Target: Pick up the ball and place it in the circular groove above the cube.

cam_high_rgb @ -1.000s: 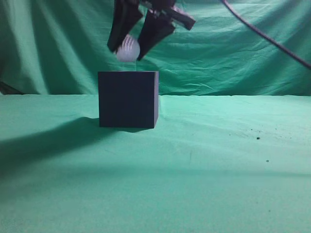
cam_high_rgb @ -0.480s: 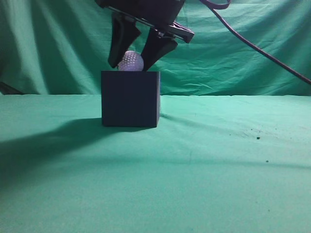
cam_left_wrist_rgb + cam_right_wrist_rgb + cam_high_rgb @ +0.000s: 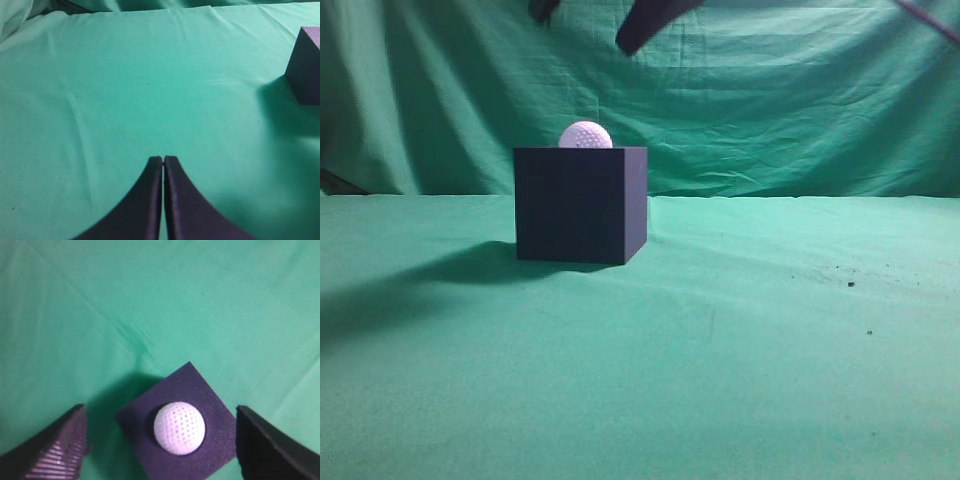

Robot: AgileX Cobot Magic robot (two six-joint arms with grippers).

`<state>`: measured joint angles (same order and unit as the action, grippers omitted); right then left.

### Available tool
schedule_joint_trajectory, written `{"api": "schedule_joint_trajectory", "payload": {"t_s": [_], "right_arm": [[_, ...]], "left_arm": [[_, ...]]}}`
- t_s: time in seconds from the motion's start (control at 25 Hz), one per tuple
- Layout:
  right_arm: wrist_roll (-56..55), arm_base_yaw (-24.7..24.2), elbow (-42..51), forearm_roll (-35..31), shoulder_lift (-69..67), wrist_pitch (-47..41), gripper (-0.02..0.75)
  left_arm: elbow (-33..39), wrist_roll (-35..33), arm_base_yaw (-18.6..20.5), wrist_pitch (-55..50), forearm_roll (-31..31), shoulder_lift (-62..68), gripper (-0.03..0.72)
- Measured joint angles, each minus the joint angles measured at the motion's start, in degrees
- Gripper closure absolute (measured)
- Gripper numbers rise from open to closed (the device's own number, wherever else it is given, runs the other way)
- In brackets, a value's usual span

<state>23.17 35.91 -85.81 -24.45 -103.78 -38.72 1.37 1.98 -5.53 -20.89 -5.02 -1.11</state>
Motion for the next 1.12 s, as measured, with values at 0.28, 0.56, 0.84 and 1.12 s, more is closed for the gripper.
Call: {"api": "schedule_joint_trajectory", "payload": {"t_s": [0.28,0.56,0.84,1.12], "right_arm": [[-7.28,0.00,0.00,4.23,8.85,-12.68,0.316],[-20.70,0.00,0.00,17.96,17.94,-31.17,0.738],[-25.34,0.00,6.09,22.84,31.22,-32.77,0.738],[-28.05,0.00,20.12,23.33,49.10,-33.49,0.738]], "left_arm": [[0.00,0.00,0.00,0.00,0.00,0.00,0.688],[0.00,0.00,0.00,0.00,0.00,0.00,0.688],[0.00,0.00,0.00,0.00,0.00,0.00,0.688],[0.00,0.00,0.00,0.00,0.00,0.00,0.688]]}}
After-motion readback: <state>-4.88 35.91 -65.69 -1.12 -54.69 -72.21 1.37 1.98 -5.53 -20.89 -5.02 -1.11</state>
